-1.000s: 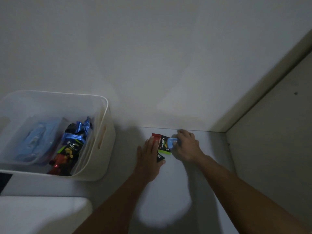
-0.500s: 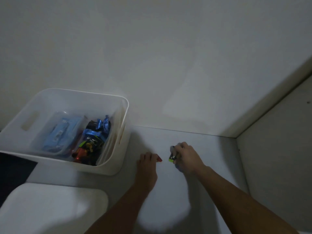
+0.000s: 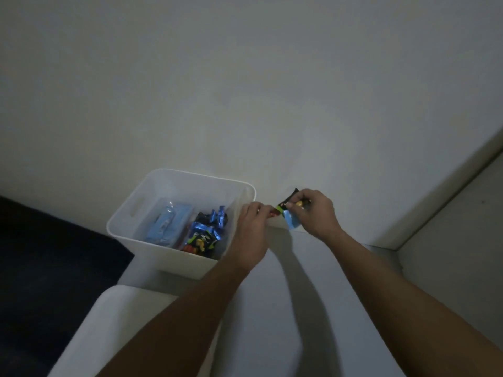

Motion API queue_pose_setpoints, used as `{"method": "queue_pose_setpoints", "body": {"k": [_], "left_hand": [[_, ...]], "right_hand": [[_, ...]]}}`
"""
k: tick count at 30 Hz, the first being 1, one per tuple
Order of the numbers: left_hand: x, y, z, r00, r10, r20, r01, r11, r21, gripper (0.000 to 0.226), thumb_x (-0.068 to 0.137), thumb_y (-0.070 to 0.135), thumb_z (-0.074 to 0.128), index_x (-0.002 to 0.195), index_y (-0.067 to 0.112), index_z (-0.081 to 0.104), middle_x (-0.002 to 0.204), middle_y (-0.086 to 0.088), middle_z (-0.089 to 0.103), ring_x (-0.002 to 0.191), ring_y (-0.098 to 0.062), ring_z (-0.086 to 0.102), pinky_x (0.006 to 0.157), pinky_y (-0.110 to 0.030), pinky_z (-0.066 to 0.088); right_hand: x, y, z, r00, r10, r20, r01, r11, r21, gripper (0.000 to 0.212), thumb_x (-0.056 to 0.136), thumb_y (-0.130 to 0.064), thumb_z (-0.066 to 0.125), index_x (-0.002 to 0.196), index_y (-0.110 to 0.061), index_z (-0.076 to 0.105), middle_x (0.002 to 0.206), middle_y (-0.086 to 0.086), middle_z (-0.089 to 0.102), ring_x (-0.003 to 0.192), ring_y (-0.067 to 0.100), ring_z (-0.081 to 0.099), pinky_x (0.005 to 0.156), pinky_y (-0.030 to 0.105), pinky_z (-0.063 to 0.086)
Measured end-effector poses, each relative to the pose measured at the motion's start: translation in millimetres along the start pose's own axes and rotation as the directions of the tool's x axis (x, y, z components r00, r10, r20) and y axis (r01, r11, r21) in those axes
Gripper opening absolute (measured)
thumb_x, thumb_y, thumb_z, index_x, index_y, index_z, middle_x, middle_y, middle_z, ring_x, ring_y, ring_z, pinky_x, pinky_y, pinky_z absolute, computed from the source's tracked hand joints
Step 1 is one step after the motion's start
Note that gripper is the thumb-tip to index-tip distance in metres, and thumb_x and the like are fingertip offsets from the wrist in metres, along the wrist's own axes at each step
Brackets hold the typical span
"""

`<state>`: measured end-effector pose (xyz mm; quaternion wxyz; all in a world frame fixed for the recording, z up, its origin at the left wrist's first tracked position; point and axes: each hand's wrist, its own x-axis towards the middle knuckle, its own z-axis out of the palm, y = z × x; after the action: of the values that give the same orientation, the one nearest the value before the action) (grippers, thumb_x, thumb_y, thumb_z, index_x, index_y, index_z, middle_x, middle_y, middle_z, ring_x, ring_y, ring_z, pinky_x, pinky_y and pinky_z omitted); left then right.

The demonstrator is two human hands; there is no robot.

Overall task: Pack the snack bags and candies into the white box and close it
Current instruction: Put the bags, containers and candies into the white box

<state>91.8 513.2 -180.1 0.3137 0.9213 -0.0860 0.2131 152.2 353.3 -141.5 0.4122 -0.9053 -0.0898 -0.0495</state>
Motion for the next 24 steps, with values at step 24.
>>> {"method": "queue_pose_setpoints", "body": {"k": [24], "left_hand": [[-51.8, -123.8, -147.1, 0.862, -0.488, -0.142, 0.465, 0.870, -0.164, 0.038, 0.097, 0.022, 0.053, 0.128, 0.000, 0.054, 0.133, -0.016, 0.056, 0.124, -0.029, 0.050, 0.108, -0.036, 0.035]], "right_hand": [[-42.3, -133.1, 79.3, 0.970, 0.107, 0.220, -0.134, 0.984, 0.116, 0.009, 0.088, -0.021, 0.064, 0.089, -0.012, 0.065, 0.089, 0.008, 0.069, 0.074, 0.022, 0.070, 0.061, 0.038, 0.061]]}}
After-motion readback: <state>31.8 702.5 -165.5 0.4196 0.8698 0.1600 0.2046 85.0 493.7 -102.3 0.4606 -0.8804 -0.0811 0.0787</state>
